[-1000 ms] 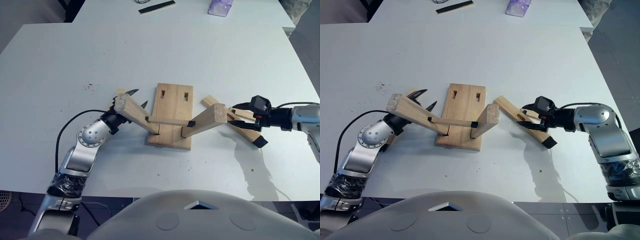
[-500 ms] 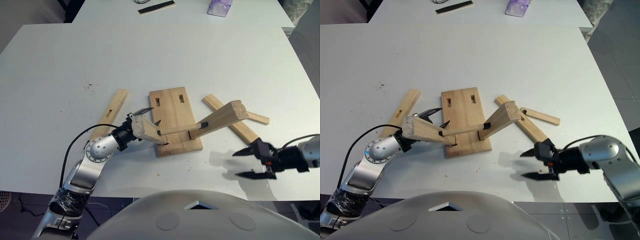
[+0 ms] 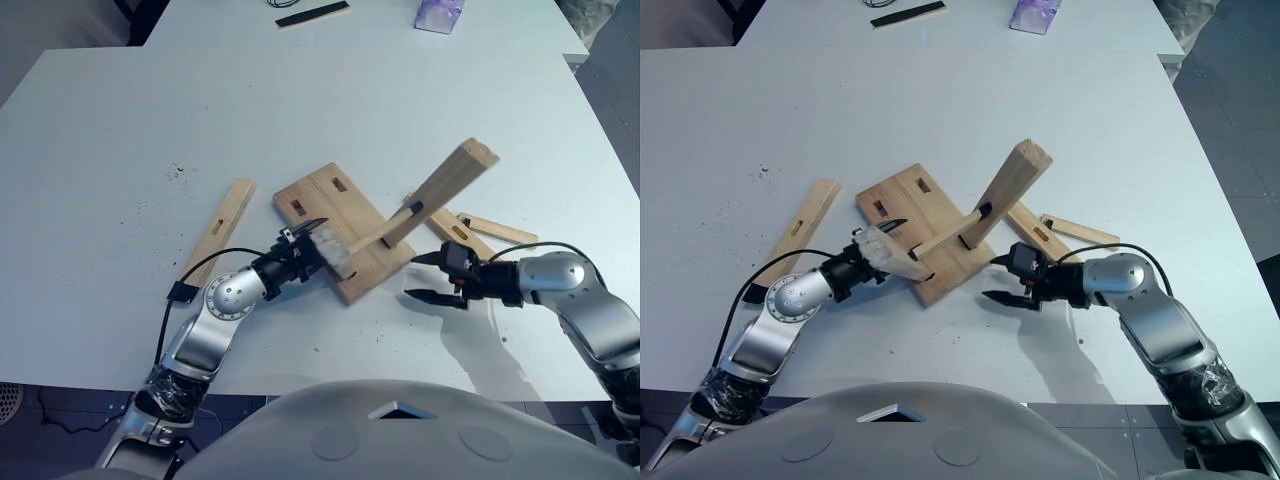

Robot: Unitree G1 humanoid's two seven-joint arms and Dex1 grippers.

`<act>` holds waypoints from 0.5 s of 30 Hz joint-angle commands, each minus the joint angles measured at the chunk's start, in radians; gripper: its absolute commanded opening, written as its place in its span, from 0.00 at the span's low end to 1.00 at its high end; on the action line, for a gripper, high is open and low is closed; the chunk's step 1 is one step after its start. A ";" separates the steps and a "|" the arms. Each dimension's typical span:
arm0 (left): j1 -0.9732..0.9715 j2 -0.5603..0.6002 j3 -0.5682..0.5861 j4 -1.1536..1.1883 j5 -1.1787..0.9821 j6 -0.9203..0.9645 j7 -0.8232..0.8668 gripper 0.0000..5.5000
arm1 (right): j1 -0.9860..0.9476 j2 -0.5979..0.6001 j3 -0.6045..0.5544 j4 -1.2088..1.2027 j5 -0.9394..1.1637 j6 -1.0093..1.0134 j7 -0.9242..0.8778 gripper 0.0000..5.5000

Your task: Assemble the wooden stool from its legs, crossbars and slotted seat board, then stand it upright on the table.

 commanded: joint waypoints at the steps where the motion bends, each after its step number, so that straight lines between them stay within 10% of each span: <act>1: -0.062 -0.056 -0.009 -0.010 -0.041 0.087 -0.009 0.47 | -0.108 0.053 -0.010 0.083 -0.025 0.006 -0.056 0.57; 9: -0.143 -0.109 -0.002 -0.054 -0.139 0.248 -0.048 0.47 | -0.281 0.169 -0.016 0.291 -0.079 -0.034 -0.165 0.57; 15: -0.362 0.002 0.185 0.035 -0.182 0.200 -0.088 0.47 | -0.126 0.000 -0.129 0.081 0.051 -0.004 0.010 0.57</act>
